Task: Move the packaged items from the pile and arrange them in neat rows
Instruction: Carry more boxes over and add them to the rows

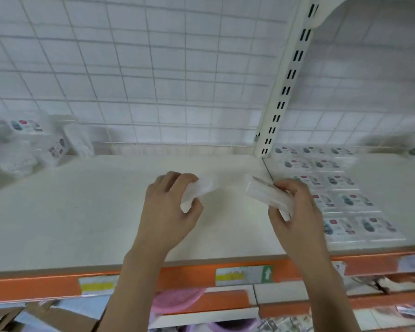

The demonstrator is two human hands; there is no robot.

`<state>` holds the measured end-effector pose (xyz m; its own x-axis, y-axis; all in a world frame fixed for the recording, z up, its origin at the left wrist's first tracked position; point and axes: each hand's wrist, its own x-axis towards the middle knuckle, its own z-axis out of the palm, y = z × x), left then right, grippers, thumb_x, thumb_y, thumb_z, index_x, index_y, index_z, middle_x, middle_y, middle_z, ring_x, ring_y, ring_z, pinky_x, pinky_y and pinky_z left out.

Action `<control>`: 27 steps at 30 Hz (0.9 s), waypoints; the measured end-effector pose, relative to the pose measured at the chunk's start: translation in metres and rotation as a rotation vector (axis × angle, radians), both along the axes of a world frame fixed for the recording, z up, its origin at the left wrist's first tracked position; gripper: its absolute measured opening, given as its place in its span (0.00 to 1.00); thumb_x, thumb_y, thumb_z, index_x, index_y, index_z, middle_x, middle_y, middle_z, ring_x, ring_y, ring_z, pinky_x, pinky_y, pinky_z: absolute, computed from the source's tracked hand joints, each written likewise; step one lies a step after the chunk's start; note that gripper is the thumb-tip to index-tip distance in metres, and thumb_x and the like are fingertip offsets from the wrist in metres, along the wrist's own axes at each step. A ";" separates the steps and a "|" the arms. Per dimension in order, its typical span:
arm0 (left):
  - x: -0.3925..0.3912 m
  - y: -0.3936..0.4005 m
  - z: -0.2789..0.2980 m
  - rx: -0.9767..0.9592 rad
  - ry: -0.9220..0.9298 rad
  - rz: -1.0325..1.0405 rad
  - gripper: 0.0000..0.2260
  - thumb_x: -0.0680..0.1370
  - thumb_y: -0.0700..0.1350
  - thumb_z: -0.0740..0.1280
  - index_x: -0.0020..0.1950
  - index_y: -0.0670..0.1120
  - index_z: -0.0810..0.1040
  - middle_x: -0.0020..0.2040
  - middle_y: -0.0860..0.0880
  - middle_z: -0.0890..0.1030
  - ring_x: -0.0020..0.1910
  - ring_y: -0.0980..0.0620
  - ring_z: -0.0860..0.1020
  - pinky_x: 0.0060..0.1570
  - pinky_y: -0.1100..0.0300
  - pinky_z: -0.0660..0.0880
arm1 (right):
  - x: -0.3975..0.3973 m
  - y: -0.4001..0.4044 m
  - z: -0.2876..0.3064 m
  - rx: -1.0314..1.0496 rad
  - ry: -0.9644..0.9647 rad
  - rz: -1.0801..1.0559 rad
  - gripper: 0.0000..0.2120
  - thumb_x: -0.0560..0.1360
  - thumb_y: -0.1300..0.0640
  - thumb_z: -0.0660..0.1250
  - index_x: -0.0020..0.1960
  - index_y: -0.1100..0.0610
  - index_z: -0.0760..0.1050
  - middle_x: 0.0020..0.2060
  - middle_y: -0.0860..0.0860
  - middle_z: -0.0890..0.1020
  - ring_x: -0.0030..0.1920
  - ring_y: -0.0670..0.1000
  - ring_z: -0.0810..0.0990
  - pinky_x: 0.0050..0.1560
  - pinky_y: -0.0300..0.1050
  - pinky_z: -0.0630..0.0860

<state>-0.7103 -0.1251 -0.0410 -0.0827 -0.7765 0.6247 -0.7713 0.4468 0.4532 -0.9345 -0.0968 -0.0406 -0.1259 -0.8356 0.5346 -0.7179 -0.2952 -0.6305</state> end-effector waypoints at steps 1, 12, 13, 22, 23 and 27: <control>-0.014 -0.002 0.001 -0.013 -0.024 0.008 0.14 0.67 0.49 0.61 0.51 0.49 0.74 0.46 0.52 0.79 0.45 0.47 0.76 0.44 0.56 0.70 | -0.014 -0.001 0.001 -0.009 -0.014 -0.018 0.22 0.68 0.69 0.69 0.59 0.58 0.69 0.53 0.54 0.76 0.50 0.54 0.76 0.47 0.47 0.72; -0.239 0.007 0.013 0.016 0.100 -0.054 0.18 0.69 0.39 0.69 0.58 0.47 0.73 0.48 0.49 0.79 0.45 0.51 0.77 0.43 0.63 0.73 | -0.242 0.005 0.007 -0.212 0.199 -0.088 0.15 0.63 0.69 0.68 0.50 0.63 0.75 0.47 0.58 0.76 0.48 0.52 0.71 0.50 0.30 0.65; -0.260 0.009 0.014 -0.008 0.079 -0.074 0.18 0.69 0.40 0.68 0.58 0.47 0.73 0.50 0.49 0.78 0.47 0.50 0.77 0.45 0.61 0.74 | -0.260 0.007 0.007 -0.199 0.184 -0.079 0.16 0.63 0.72 0.69 0.50 0.63 0.74 0.47 0.57 0.76 0.48 0.50 0.72 0.49 0.26 0.65; -0.332 0.015 0.010 -0.018 -0.119 0.011 0.21 0.57 0.34 0.69 0.47 0.51 0.76 0.46 0.54 0.81 0.55 0.51 0.72 0.53 0.54 0.69 | -0.326 -0.005 -0.002 -0.076 0.059 -0.012 0.19 0.62 0.75 0.69 0.51 0.63 0.72 0.48 0.54 0.72 0.41 0.43 0.69 0.44 0.20 0.63; -0.331 0.014 0.011 -0.011 -0.138 0.064 0.18 0.58 0.37 0.69 0.46 0.50 0.77 0.44 0.55 0.82 0.53 0.50 0.72 0.51 0.55 0.67 | -0.327 -0.009 -0.002 -0.091 0.076 -0.011 0.19 0.62 0.75 0.69 0.51 0.64 0.72 0.48 0.55 0.73 0.42 0.44 0.69 0.44 0.21 0.64; -0.330 0.009 0.016 0.112 -0.036 0.064 0.15 0.64 0.38 0.73 0.49 0.44 0.75 0.44 0.50 0.80 0.44 0.48 0.77 0.42 0.60 0.68 | -0.328 -0.019 -0.004 -0.134 0.130 -0.011 0.21 0.62 0.74 0.69 0.52 0.63 0.75 0.48 0.56 0.75 0.47 0.51 0.74 0.49 0.29 0.64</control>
<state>-1.0407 -0.1160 -0.0252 -0.0518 -0.8458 0.5309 -0.8133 0.3443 0.4691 -1.2622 -0.1158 -0.0445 -0.0571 -0.7545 0.6538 -0.7942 -0.3625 -0.4877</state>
